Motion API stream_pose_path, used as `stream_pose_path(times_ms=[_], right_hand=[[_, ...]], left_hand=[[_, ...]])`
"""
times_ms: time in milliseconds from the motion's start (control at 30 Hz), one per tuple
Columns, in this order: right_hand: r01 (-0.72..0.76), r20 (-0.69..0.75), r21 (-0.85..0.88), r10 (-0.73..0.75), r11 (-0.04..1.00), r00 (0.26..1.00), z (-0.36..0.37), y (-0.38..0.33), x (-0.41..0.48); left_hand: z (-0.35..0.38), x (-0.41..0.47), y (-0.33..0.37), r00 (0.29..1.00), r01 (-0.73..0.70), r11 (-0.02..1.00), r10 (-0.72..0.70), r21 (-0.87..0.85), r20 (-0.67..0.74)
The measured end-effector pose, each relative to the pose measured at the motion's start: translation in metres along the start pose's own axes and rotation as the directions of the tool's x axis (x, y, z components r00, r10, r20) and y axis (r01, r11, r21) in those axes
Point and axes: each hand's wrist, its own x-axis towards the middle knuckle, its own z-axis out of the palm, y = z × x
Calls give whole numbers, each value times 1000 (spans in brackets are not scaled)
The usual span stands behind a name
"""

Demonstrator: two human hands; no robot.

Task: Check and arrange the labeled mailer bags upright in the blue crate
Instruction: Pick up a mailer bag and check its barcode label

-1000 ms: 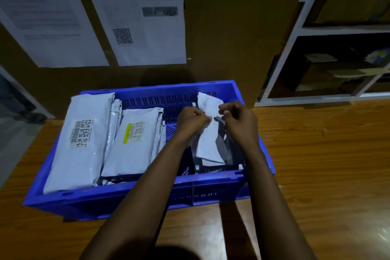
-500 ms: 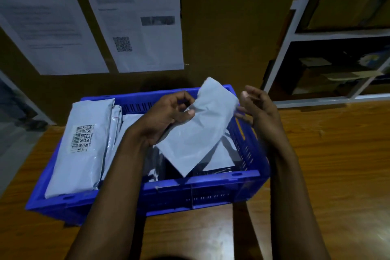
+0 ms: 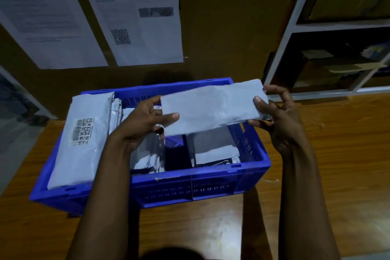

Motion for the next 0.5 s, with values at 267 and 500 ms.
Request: stream_pose_path(times_ms=[267, 500], right_hand=[[-32, 86, -191, 49, 981, 995, 12, 9, -1], [31, 163, -224, 6, 974, 987, 0, 5, -1]], left_hand=[[-3, 0, -13, 927, -215, 969, 162, -125, -339], [-19, -12, -25, 952, -213, 963, 166, -165, -259]])
